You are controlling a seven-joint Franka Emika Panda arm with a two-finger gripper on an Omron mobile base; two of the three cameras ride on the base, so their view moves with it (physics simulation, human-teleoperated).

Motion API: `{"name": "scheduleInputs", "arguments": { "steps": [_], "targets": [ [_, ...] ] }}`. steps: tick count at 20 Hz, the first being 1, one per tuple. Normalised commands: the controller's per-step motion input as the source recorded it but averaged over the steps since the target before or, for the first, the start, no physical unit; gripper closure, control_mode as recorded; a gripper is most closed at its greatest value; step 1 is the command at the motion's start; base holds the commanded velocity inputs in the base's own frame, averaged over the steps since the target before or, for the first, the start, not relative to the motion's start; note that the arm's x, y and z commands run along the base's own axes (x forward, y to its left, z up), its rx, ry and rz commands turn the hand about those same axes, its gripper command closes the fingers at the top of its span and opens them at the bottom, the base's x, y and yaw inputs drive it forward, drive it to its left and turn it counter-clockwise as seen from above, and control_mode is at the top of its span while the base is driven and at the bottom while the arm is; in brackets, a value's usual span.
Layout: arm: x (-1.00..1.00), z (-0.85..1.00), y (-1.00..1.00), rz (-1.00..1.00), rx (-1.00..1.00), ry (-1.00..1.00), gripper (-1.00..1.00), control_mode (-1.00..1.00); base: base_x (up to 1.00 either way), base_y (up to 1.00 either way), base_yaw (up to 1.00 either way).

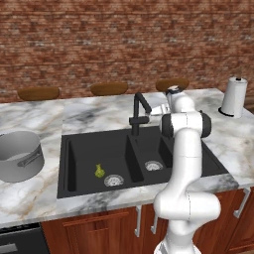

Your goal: Dump the broccoli from the pot into the sink. Then turn on the water and wash the broccoli. Then turn off the water and put the broccoli back in the pot.

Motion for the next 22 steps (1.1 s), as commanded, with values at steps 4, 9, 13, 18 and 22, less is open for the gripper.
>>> {"name": "scheduleInputs", "arguments": {
  "steps": [4, 9, 13, 18, 22],
  "targets": [
    [0.02, -0.26, 0.0, 0.0, 0.0, 0.0, 1.0, -1.0, 0.0, 0.0, 0.0],
    [0.08, -0.06, 0.0, 0.0, 0.0, 0.0, 1.0, -1.0, 0.0, 0.0, 0.0],
    [0.0, 0.0, 0.0, 0.0, 0.0, 0.0, 1.0, -1.0, 0.0, 0.0, 0.0],
    [0.0, 0.0, 0.0, 0.0, -0.01, 0.0, 1.0, -1.0, 0.0, 0.0, 0.0],
    [0.0, 0.0, -0.12, -0.04, 0.0, 0.0, 1.0, -1.0, 0.0, 0.0, 0.0]
  ]
}}
